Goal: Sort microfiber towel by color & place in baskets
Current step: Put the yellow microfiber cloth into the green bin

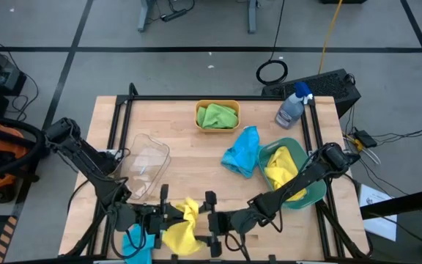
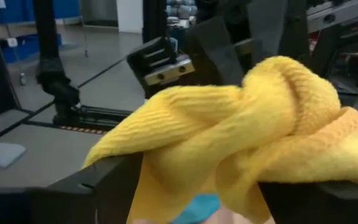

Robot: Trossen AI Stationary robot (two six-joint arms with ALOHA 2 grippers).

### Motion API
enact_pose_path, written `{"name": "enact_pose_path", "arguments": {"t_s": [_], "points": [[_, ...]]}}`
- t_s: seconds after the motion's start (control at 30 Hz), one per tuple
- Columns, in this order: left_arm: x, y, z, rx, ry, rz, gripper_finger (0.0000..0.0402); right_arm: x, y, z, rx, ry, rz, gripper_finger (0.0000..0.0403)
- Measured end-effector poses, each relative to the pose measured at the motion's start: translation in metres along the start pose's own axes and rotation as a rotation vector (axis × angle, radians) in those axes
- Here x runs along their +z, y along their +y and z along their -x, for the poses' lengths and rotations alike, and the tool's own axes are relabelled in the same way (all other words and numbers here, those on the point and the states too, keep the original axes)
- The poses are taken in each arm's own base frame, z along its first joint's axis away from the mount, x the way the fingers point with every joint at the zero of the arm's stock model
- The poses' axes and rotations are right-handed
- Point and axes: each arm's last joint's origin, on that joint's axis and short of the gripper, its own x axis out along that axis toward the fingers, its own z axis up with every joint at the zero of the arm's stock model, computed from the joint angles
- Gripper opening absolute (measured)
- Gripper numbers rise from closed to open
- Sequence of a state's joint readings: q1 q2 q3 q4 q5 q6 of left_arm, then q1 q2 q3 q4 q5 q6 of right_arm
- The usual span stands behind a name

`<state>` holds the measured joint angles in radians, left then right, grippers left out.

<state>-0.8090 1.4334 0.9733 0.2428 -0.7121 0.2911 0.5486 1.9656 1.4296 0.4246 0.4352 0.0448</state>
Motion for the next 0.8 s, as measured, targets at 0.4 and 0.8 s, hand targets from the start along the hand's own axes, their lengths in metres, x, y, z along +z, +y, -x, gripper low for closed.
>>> {"name": "enact_pose_path", "arguments": {"t_s": [0.4,0.8], "points": [[-0.002,-0.002,0.000,-0.044,0.012,0.044,0.0013,0.001,-0.010,-0.004,-0.031,-0.008,0.000,0.0100],[-0.001,-0.007,0.013,-0.051,0.040,0.149,0.0198,0.006,-0.009,0.000,-0.049,-0.006,0.042,0.0017]]}}
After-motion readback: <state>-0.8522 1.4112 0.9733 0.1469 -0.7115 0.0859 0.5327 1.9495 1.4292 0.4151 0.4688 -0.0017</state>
